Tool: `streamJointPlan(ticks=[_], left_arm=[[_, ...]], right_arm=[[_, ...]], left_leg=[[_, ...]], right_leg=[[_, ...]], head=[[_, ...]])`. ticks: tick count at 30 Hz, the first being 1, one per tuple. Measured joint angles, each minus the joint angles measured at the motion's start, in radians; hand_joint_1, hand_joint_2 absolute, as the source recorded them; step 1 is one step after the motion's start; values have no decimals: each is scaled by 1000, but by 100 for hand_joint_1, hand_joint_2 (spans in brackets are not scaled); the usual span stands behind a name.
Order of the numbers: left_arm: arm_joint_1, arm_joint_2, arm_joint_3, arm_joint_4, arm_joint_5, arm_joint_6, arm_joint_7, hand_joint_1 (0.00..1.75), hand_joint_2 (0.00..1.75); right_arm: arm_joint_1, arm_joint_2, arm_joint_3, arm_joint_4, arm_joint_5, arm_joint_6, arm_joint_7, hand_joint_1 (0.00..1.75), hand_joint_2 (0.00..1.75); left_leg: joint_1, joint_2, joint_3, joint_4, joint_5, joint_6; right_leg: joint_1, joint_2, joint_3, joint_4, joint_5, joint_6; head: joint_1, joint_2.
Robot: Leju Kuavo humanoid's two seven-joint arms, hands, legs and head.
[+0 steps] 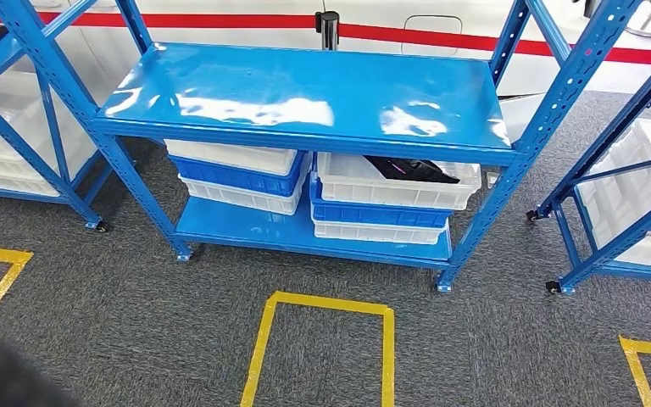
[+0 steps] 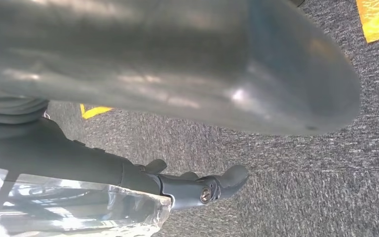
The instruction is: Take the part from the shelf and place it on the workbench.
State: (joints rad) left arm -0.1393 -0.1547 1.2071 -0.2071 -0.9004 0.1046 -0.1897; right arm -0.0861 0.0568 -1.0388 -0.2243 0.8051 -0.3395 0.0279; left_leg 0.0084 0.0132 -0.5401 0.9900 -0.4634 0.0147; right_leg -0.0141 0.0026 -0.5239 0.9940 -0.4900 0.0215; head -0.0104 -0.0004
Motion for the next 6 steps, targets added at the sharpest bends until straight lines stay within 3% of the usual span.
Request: streamJointPlan(ticks=[4,5,6], left_arm=[[0,0,-2,0,-18,9,-3,0,175],[0,0,-3,0,-24,15,0,0,175],[0,0,-3,0,-28,19,1,0,175]], right_arm=[[0,0,1,0,9,0,-10,0,0],[0,0,3,0,12,0,-12,0,44],[0,0,3,0,13,0,-12,0,58]], left_leg=[[-5,0,0,0,0,0],[-5,0,0,0,0,0],[-5,0,0,0,0,0]], right_leg=[[-4,0,0,0,0,0],[-5,0,0,0,0,0],[-5,0,0,0,0,1]], head=[[0,0],[0,0],[0,0]])
